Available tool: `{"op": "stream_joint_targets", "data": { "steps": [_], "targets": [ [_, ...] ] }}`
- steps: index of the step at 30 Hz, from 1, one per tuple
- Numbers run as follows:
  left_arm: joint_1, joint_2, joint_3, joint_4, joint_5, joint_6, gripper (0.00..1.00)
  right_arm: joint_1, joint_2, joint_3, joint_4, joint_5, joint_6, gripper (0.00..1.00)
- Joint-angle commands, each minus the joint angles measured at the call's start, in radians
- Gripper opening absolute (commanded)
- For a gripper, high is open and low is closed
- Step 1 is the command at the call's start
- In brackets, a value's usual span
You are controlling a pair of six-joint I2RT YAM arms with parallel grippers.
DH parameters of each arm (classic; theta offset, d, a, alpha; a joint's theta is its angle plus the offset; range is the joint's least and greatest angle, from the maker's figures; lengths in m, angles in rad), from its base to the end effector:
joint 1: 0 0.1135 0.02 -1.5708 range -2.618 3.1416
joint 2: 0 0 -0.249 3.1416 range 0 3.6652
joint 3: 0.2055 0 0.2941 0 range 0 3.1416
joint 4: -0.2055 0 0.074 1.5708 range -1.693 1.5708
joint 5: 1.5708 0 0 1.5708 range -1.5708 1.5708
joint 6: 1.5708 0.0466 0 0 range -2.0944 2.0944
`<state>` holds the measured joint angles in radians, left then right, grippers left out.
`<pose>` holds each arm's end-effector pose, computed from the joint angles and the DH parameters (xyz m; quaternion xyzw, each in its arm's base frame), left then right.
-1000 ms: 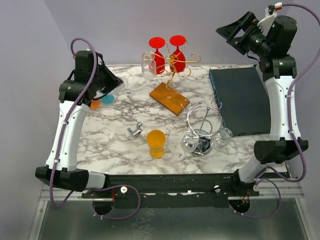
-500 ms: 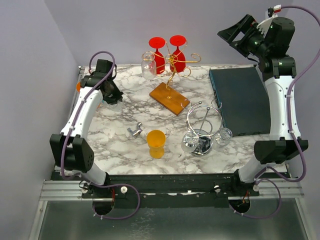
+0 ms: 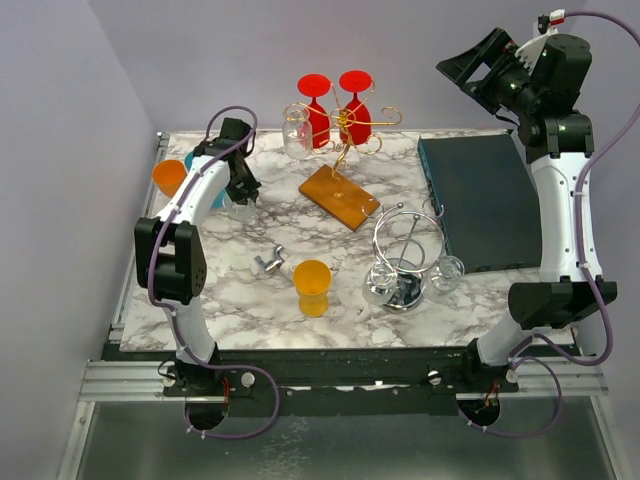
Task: Take the wine glass off the wine glass rack
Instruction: Place the wine glass at the center of the board.
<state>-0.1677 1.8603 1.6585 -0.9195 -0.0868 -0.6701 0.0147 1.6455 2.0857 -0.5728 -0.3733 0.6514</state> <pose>0.4320 -0.0690 0.2448 -0.2514 0.9410 -0.0519 0.2206 0.3895 0.0227 0.5233 0.1153 0.7404 0.3436 0.5661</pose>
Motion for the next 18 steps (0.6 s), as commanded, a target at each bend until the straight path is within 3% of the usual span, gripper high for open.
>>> {"op": "stream_joint_targets", "data": {
  "steps": [1,13,18],
  "targets": [
    [-0.002,0.045,0.071,0.034,-0.051,0.03,0.0,0.003,-0.032,0.0,0.023,0.005,-0.001,1.0],
    [-0.001,0.114,0.1,0.031,-0.059,0.035,0.0,0.001,-0.035,-0.001,0.032,-0.017,-0.002,1.0],
    [-0.001,0.128,0.121,0.025,-0.073,0.039,0.1,0.003,-0.035,-0.001,0.033,-0.02,-0.002,1.0]
  ]
}}
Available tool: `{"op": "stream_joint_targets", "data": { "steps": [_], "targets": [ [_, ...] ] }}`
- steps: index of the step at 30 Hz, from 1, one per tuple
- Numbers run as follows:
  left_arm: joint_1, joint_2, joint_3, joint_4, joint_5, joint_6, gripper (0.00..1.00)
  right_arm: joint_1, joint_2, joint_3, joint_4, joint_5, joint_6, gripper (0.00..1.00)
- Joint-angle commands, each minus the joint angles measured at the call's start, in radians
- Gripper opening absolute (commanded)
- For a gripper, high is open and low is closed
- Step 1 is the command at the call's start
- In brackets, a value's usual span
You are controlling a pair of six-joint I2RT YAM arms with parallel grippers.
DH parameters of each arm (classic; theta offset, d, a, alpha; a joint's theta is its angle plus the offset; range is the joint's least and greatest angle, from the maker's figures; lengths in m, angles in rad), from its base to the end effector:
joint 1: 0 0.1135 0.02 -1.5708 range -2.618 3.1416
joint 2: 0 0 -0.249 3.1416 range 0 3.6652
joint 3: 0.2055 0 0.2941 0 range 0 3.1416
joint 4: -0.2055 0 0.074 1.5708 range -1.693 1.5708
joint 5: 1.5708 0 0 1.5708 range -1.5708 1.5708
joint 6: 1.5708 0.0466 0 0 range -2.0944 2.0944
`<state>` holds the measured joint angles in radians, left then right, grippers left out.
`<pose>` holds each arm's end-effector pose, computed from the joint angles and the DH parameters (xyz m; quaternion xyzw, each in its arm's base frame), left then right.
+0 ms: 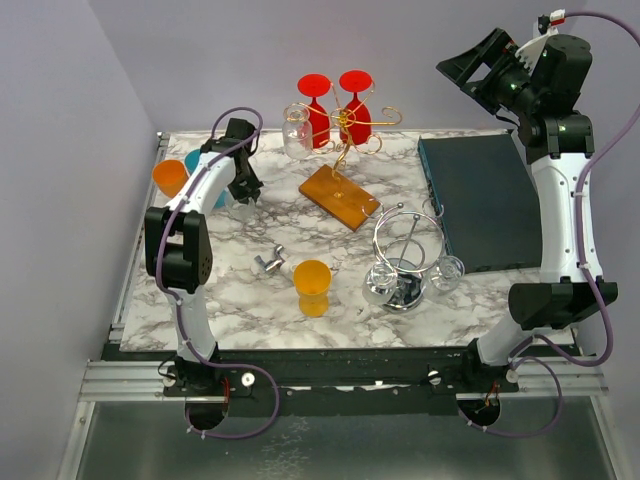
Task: Take the wine glass off the wine glass rack
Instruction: Place the wine glass at the center of the board.
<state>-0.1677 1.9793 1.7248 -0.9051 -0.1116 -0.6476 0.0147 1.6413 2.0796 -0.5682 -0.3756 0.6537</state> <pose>0.4551 -0.0718 0.2173 -0.2433 0.9467 -0.0307 0.2088 0.3888 0.0228 0.5232 0.1150 0.7396 0.3451 0.5662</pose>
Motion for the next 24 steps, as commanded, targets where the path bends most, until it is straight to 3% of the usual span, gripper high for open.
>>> {"op": "stream_joint_targets", "data": {
  "steps": [1,19,24],
  "targets": [
    [-0.001,0.011,0.057,0.011,-0.051,0.018,0.11,0.003,-0.031,0.006,0.028,-0.019,-0.004,1.0],
    [-0.001,0.086,0.16,-0.031,-0.091,0.031,0.12,0.002,-0.02,0.016,0.036,-0.034,-0.002,1.0],
    [-0.002,0.1,0.185,-0.041,-0.096,0.035,0.18,0.002,-0.021,0.013,0.036,-0.033,-0.003,1.0]
  ]
}}
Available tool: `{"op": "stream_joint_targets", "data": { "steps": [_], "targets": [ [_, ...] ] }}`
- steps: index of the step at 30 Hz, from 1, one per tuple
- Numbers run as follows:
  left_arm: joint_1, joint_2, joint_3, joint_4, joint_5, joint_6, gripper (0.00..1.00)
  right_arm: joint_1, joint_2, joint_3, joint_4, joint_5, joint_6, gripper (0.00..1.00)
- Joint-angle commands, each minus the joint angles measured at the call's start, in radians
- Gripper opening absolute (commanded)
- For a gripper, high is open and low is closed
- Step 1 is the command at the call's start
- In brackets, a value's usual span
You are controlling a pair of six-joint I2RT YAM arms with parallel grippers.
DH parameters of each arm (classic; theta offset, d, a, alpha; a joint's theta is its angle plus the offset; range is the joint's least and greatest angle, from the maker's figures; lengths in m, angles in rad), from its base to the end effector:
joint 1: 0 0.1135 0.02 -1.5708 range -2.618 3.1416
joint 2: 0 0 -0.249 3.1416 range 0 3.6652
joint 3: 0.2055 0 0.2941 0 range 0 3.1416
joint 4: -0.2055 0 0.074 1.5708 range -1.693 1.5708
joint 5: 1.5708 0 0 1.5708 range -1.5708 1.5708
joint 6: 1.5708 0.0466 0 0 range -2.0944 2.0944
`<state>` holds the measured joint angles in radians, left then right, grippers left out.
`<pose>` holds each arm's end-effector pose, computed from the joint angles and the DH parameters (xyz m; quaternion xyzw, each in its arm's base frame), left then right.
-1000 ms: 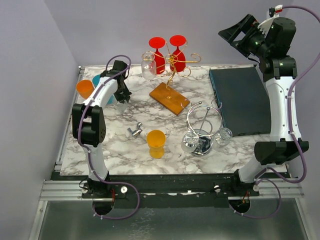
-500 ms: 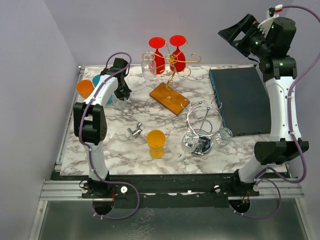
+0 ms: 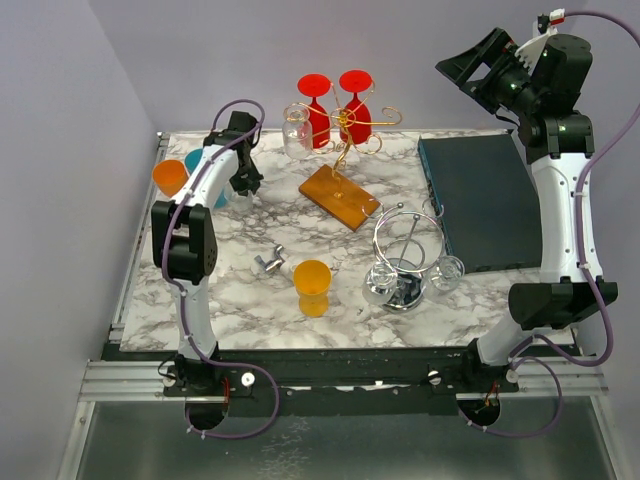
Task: Take the wine glass off the wine glass rack
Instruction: Place the wine glass at the center of the board.
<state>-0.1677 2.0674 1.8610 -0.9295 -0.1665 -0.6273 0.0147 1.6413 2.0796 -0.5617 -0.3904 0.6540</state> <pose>0.4778 -0.0731 0.2234 -0.2391 0.9434 -0.0084 0.2297 0.3887 0.0234 0.5240 0.1091 0.7382 0.3505 0.5659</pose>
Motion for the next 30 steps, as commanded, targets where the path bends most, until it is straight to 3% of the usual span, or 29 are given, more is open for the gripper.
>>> {"op": "stream_joint_targets", "data": {
  "steps": [1,30],
  "targets": [
    [-0.001,0.015,0.054,-0.018,-0.041,0.016,0.2,0.002,-0.022,0.011,0.03,-0.017,-0.003,1.0],
    [-0.001,-0.029,0.215,-0.09,-0.034,0.038,0.49,0.004,0.028,0.058,0.025,-0.056,0.008,1.0]
  ]
}}
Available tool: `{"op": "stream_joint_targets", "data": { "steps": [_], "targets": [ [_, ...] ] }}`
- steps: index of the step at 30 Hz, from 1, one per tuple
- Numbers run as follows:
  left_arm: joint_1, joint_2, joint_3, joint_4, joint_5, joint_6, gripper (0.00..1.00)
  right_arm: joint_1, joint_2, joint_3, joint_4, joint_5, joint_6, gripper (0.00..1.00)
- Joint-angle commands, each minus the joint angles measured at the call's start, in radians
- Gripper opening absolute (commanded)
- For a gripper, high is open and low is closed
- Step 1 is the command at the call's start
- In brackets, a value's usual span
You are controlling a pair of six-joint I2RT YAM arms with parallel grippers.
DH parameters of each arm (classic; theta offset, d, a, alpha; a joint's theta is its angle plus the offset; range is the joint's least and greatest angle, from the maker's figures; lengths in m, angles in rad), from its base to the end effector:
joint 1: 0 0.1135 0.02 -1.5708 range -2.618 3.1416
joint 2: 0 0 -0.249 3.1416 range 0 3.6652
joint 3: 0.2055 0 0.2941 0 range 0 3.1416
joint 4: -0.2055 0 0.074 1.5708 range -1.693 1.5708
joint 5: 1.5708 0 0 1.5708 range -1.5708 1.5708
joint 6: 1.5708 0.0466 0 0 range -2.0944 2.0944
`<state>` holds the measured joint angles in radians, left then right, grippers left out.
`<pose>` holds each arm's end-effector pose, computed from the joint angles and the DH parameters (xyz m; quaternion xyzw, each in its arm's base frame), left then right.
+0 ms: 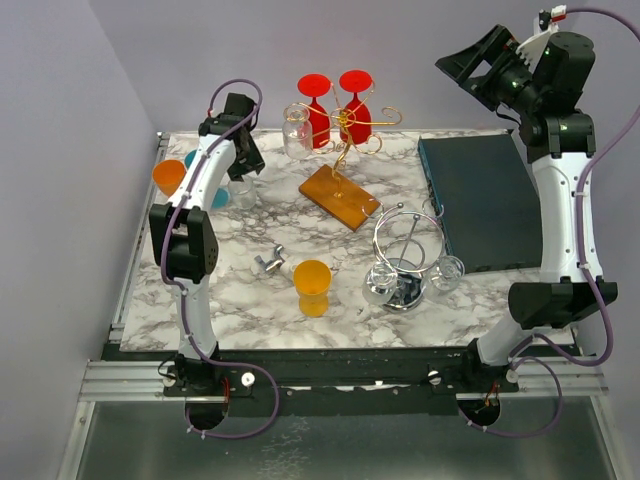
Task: Take the wine glass off the wine glass rack
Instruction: Place the wine glass at the center of the board, then pick up the wine glass from the wine rack.
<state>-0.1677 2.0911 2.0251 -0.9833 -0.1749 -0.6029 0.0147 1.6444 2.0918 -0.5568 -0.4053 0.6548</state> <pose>0.4892 -0.0746 0.2665 -0.2298 0.9349 -0.0183 0.2697 0.3877 0.0241 0.5277 0.1020 0.7347 0.3563 0.5682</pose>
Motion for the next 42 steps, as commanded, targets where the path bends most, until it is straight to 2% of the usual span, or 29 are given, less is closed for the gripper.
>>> {"op": "stream_joint_targets", "data": {
  "steps": [1,9,17,21,24,31,42],
  "targets": [
    [-0.001,-0.059,0.058,-0.041,-0.025,0.015,0.51,0.004,0.033,0.053,0.019,-0.049,0.011,1.0],
    [0.006,-0.149,0.056,-0.05,-0.037,0.029,0.6,0.003,0.153,0.185,0.007,-0.147,0.043,1.0],
    [0.042,-0.262,0.088,-0.037,0.02,0.023,0.6,0.004,0.272,0.263,0.073,-0.266,0.117,1.0],
    [0.058,-0.281,0.173,-0.04,0.11,-0.001,0.6,0.007,0.268,0.23,0.094,-0.263,0.128,1.0],
    [0.059,-0.302,0.178,-0.017,0.24,-0.055,0.6,0.01,0.243,0.184,0.106,-0.251,0.127,1.0],
    [0.059,-0.4,0.041,0.141,0.496,-0.226,0.59,0.031,0.191,0.092,0.116,-0.239,0.121,1.0],
    [0.051,-0.534,-0.322,0.55,0.684,-0.557,0.57,0.066,0.129,0.004,0.157,-0.222,0.144,1.0]
  ]
}}
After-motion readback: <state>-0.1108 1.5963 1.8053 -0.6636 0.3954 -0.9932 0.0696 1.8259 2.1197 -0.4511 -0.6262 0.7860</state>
